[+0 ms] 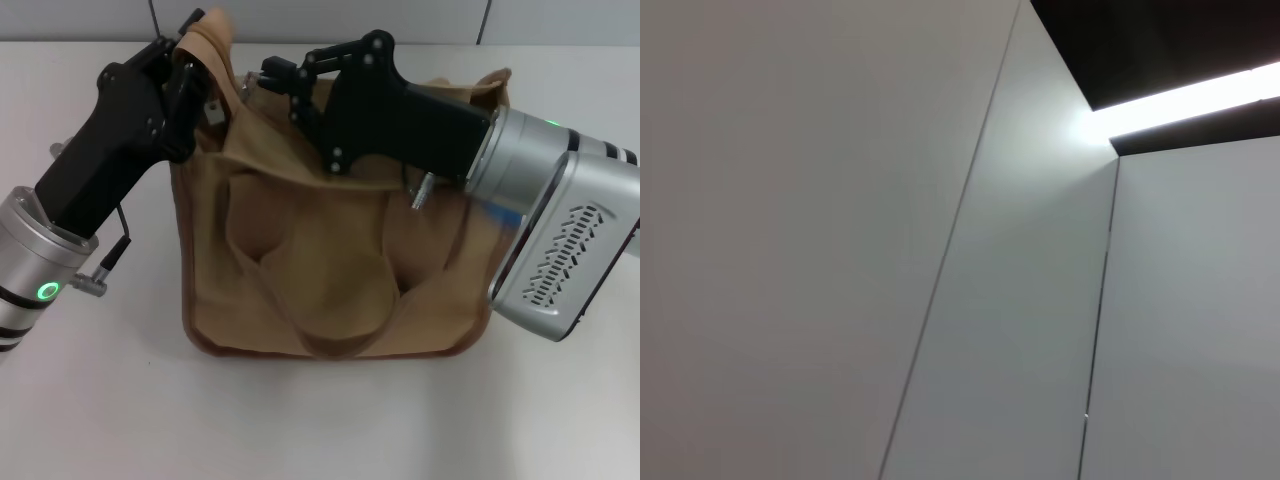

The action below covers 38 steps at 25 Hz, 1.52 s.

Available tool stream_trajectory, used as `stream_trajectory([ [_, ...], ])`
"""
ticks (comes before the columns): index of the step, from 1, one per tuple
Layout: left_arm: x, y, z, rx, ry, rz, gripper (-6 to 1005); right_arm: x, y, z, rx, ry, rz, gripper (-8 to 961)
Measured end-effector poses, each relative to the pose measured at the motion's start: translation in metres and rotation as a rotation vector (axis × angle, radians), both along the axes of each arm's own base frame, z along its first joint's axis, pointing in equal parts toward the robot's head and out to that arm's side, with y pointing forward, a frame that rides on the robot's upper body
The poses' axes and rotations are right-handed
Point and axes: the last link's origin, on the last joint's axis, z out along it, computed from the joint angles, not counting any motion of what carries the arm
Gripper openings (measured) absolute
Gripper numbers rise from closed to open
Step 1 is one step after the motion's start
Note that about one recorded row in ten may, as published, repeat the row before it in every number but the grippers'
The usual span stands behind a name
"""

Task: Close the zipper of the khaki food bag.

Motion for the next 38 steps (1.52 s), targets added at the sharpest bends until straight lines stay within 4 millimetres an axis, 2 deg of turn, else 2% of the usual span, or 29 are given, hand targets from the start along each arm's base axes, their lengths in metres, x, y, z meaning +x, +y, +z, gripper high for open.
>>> stream_trajectory([
  [8, -0.029, -0.008, 0.016, 0.097, -0.03, 0.144, 74, 0.011, -0.008, 0.005, 0.017, 0.018, -0.034, 4],
  [11, -0.032, -0.01, 0.018, 0.106, -0.032, 0.158, 74, 0.015, -0.008, 0.007, 0.024, 0.023, -0.048, 3],
  [12, -0.042, -0.015, 0.022, 0.129, -0.026, 0.196, 74, 0.016, -0.007, 0.008, 0.028, 0.024, -0.053, 3],
  [15, -0.052, -0.02, 0.027, 0.151, -0.016, 0.236, 75, 0.02, -0.007, 0.01, 0.029, 0.031, -0.074, 3],
  [20, -0.062, -0.026, 0.031, 0.175, -0.015, 0.277, 75, 0.028, -0.008, 0.017, 0.031, 0.055, -0.112, 3],
  [30, -0.069, -0.03, 0.034, 0.192, -0.017, 0.309, 75, 0.062, -0.012, 0.035, 0.089, 0.098, -0.231, 3],
  [38, -0.061, -0.02, 0.03, 0.168, -0.008, 0.287, 76, 0.1, -0.029, 0.055, 0.147, 0.181, -0.308, 4],
])
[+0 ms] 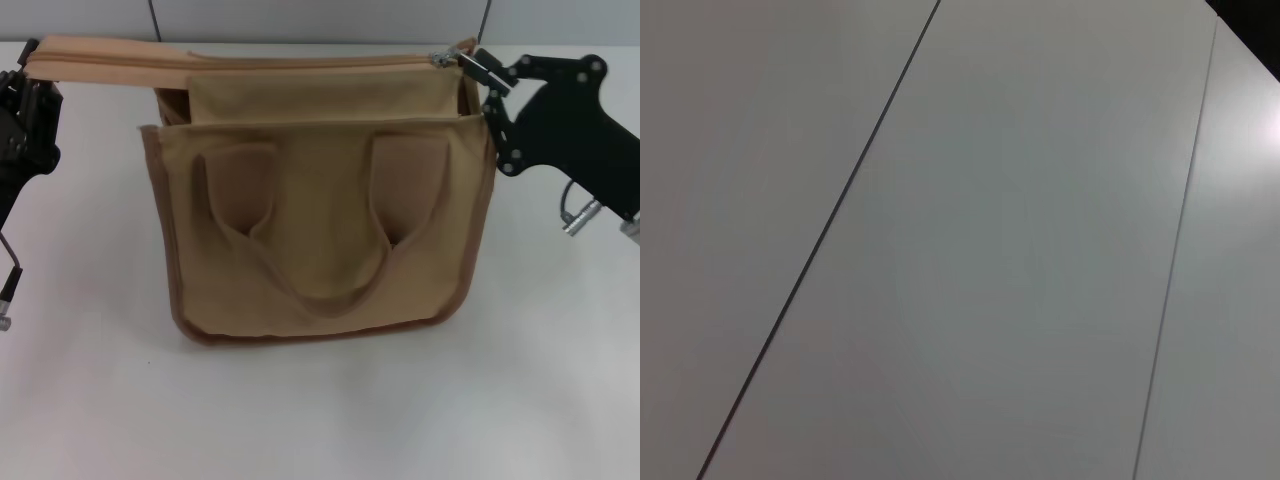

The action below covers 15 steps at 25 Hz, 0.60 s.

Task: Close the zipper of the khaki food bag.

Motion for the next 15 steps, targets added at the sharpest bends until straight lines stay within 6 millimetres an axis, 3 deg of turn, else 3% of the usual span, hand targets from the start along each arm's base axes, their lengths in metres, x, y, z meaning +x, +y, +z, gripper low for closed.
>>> stream_trajectory([
  [4, 0.0, 0.001, 0.0, -0.001, 0.001, 0.0, 76, 0.014, -0.003, 0.004, 0.031, 0.019, -0.055, 4],
  [10, 0.002, 0.001, -0.004, -0.019, 0.002, -0.003, 76, 0.03, -0.019, 0.018, 0.08, 0.212, -0.12, 14],
  [15, 0.003, -0.001, -0.008, -0.045, 0.017, -0.017, 77, 0.033, -0.028, 0.021, 0.019, 0.332, -0.135, 208],
])
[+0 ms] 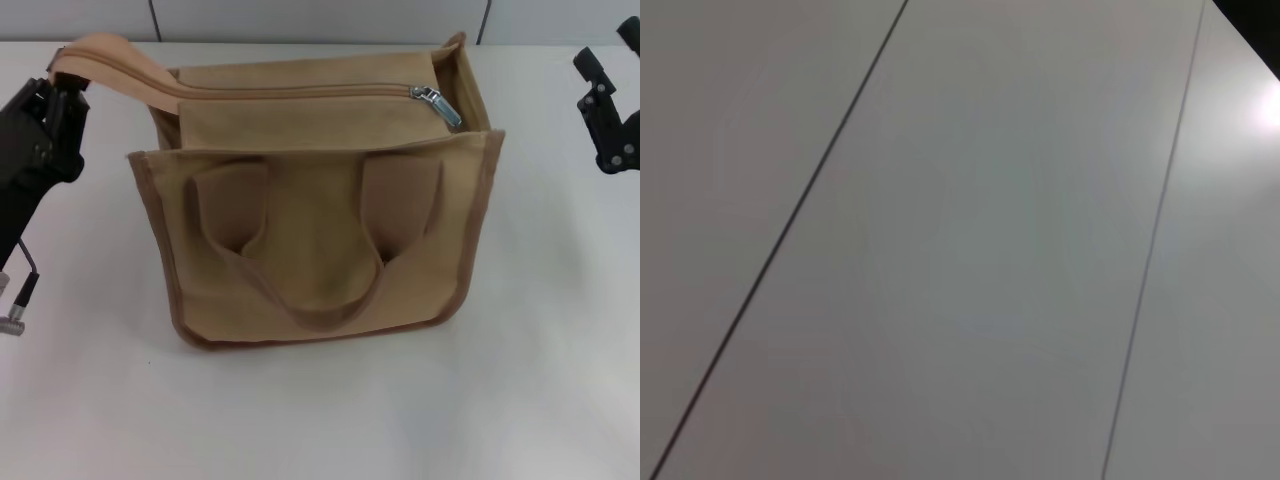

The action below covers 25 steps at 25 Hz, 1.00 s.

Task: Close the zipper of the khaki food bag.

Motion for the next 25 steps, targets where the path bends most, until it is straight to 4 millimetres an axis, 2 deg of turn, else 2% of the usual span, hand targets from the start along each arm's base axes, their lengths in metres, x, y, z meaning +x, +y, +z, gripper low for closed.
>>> stream_trajectory([
  [9, -0.009, -0.021, -0.011, -0.115, 0.119, -0.046, 77, 0.003, -0.012, -0.007, -0.085, 0.073, 0.004, 420],
  [13, -0.034, -0.05, -0.006, -0.138, 0.196, 0.007, 231, 0.0, -0.015, -0.012, -0.138, 0.092, 0.022, 641],
  [14, -0.046, -0.065, -0.001, -0.14, 0.225, 0.043, 269, -0.001, -0.017, -0.013, -0.181, 0.111, 0.03, 642],
  [15, -0.046, -0.065, -0.001, -0.14, 0.225, 0.043, 295, -0.001, -0.017, -0.013, -0.181, 0.111, 0.03, 642],
  [19, -0.069, -0.097, 0.014, -0.11, 0.264, 0.134, 398, -0.003, -0.018, -0.016, -0.249, 0.163, 0.027, 643],
  [22, -0.07, -0.103, 0.017, -0.106, 0.271, 0.132, 476, -0.005, -0.019, -0.019, -0.317, 0.201, 0.03, 641],
  [24, -0.068, -0.107, 0.017, -0.135, 0.286, 0.089, 536, -0.013, -0.023, -0.025, -0.49, 0.235, 0.073, 640],
  [25, -0.065, -0.109, 0.015, -0.167, 0.308, 0.05, 569, -0.013, -0.023, -0.025, -0.49, 0.235, 0.073, 639],
])
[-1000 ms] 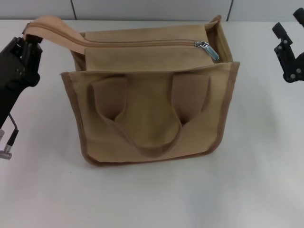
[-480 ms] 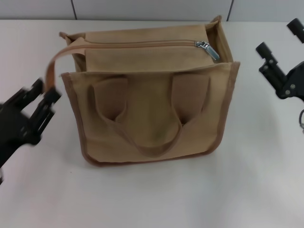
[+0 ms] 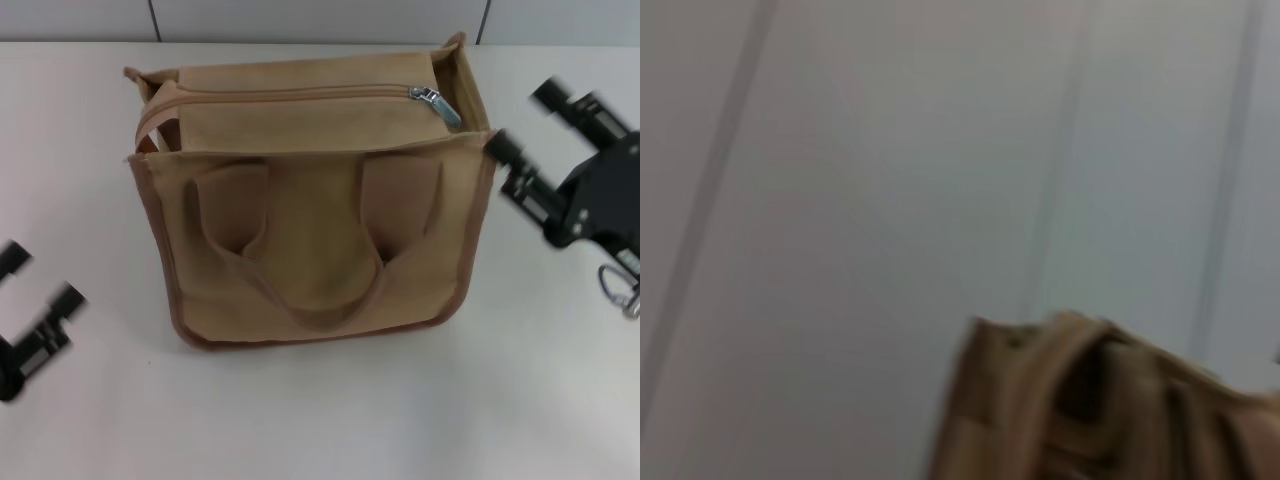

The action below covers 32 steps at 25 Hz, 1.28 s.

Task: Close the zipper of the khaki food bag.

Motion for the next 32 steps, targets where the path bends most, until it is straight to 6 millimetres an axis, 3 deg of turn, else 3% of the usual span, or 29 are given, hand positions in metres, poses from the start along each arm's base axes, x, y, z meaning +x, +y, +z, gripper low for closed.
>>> stream_trajectory([
  [4, 0.013, -0.002, -0.012, -0.2, 0.09, -0.181, 703, -0.013, -0.01, 0.002, -0.262, -0.006, 0.152, 636],
  [5, 0.013, -0.002, -0.012, -0.2, 0.09, -0.181, 730, -0.013, -0.01, 0.002, -0.262, -0.006, 0.152, 639],
  [9, 0.024, 0.01, -0.018, -0.333, 0.108, -0.289, 836, -0.022, -0.016, -0.005, -0.584, -0.118, 0.244, 649],
  [23, 0.037, 0.029, -0.028, -0.471, 0.168, -0.392, 836, -0.026, -0.019, -0.041, -0.751, -0.315, 0.235, 684],
  [28, 0.037, 0.028, -0.032, -0.509, 0.191, -0.403, 836, -0.026, -0.02, -0.05, -0.753, -0.371, 0.235, 810],
  [32, 0.037, 0.028, -0.032, -0.512, 0.192, -0.405, 836, -0.027, -0.017, -0.052, -0.739, -0.383, 0.228, 810],
])
